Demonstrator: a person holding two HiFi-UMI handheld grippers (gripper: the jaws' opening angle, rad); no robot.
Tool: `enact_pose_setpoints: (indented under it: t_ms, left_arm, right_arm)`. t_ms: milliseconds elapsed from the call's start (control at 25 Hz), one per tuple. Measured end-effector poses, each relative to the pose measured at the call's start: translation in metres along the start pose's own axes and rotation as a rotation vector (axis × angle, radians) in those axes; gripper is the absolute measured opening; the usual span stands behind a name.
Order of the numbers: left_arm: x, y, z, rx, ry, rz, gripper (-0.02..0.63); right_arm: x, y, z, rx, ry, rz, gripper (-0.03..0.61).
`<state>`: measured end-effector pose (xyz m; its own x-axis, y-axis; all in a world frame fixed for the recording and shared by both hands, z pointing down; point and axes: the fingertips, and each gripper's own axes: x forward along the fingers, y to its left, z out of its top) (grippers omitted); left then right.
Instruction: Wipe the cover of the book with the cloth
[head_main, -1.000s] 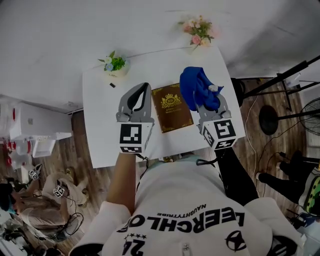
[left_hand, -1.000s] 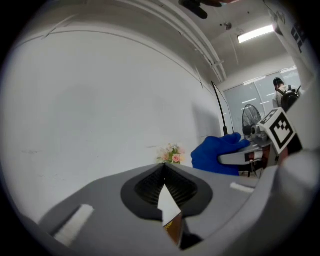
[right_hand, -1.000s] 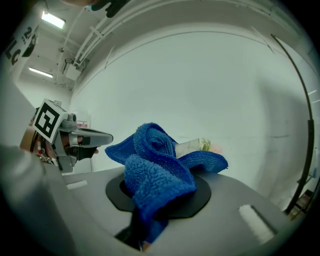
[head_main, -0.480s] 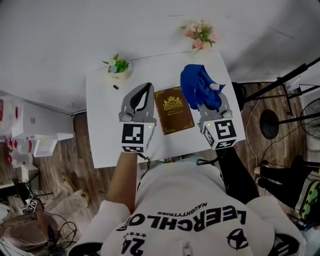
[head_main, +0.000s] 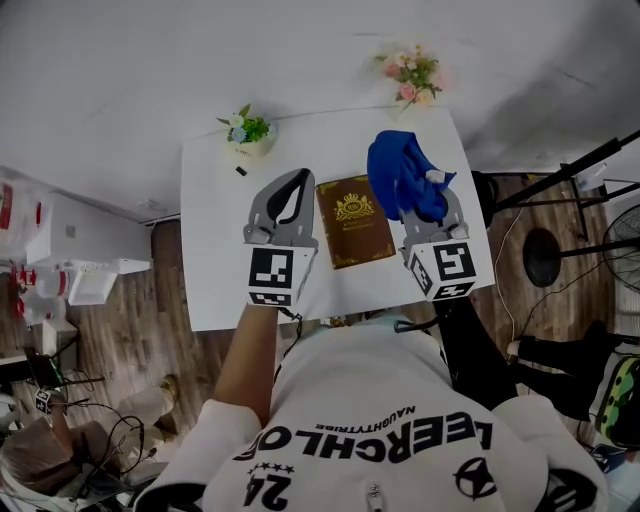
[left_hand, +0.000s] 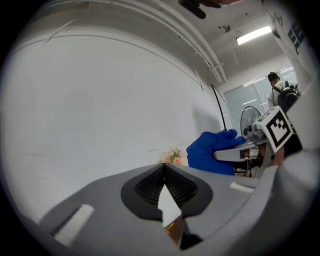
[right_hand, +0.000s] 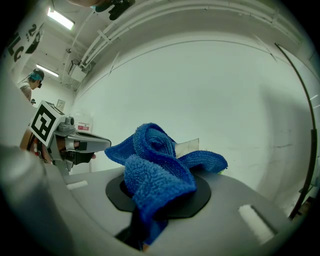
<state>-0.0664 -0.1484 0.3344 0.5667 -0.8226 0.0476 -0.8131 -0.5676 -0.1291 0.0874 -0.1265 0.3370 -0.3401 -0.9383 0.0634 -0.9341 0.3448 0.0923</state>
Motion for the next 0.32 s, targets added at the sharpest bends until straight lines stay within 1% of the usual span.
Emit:
enact_pose_setpoints:
  t_ms: [320]
  left_arm:
    - [-0.0012, -0.0044, -0.0004, 0.003, -0.006, -0.015, 0.058]
  right_arm:
    - [-0.0019, 0.0015, 0.0025, 0.002, -0.011, -0.006, 0.087]
